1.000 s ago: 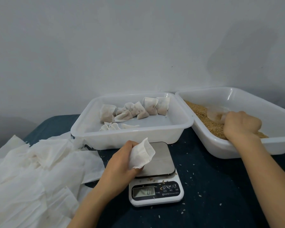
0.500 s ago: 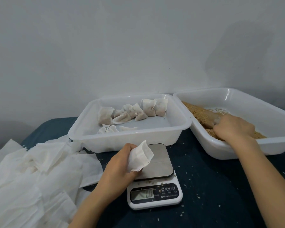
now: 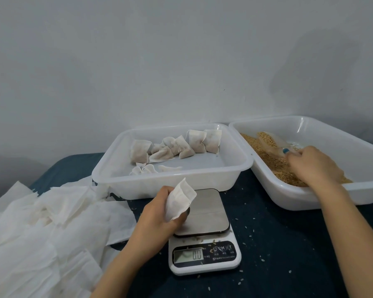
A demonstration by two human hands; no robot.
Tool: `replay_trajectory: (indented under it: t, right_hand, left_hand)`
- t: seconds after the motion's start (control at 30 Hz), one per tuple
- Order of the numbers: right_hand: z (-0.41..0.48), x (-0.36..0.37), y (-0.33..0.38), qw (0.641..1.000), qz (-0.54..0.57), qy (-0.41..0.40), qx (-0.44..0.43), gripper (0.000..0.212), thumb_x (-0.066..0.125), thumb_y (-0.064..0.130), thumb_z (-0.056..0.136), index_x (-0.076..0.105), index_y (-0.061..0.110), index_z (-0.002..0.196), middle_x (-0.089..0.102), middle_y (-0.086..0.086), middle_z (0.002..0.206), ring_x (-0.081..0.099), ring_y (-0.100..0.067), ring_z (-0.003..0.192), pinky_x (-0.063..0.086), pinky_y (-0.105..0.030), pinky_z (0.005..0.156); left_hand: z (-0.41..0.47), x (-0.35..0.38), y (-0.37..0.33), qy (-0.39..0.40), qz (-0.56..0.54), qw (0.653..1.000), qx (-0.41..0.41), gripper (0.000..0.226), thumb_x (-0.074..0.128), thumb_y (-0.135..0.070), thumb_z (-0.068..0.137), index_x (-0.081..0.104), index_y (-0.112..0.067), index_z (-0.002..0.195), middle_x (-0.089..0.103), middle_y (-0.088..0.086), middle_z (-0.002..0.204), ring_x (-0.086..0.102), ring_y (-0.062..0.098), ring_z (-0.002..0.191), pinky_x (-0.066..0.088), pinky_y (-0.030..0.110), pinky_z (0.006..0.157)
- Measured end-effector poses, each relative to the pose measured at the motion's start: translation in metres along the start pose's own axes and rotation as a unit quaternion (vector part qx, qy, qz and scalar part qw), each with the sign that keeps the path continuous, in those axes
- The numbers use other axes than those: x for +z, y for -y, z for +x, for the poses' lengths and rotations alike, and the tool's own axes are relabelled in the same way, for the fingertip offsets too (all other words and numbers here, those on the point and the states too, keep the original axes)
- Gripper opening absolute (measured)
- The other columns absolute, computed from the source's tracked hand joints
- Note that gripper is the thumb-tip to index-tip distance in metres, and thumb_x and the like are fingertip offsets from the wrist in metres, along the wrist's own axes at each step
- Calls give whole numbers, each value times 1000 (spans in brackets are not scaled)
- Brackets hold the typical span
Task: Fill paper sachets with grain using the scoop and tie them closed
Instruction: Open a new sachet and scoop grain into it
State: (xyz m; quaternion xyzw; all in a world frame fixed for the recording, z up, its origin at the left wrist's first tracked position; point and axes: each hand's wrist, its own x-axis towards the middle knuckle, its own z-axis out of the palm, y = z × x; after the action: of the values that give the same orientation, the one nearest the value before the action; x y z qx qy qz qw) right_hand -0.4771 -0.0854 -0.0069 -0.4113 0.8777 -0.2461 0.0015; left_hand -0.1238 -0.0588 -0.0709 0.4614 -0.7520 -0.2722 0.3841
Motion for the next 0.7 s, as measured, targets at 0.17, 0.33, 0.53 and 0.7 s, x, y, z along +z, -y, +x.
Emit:
replay_trajectory:
  t: [0.17,0.33,0.53,0.7]
  right_hand:
    - [0,-2,-1,998,50,-4,-22,39,40,48,99,68,21,100,65,-5,88,56,-28,78,37,-34,66]
    - [-5,-2,0,993,71,-44,-86,32,40,40,101,64,26,118,63,0,93,53,-25,80,35,-33,65]
    - [-17,-7,8,971,110,-37,-210,28,46,32,101,63,29,123,68,3,110,58,-22,92,40,-45,95]
    - [-34,-8,20,926,139,-5,-350,26,49,34,98,66,36,118,65,16,110,51,-13,108,24,-42,106]
  left_hand:
    - [1,0,-1,4,-23,1000,-8,25,67,-43,86,48,-48,102,63,-23,98,60,1,88,46,9,68]
    - [1,-1,-2,-1,-40,999,-16,25,62,-52,81,49,-48,102,62,-22,97,60,1,87,47,10,69]
    - [2,-3,0,-3,-42,999,-26,21,68,-36,91,52,-38,106,62,-22,100,60,2,90,47,11,72]
    - [3,-6,0,-14,-29,999,-35,20,68,-32,91,52,-35,103,62,-24,96,59,0,87,45,10,68]
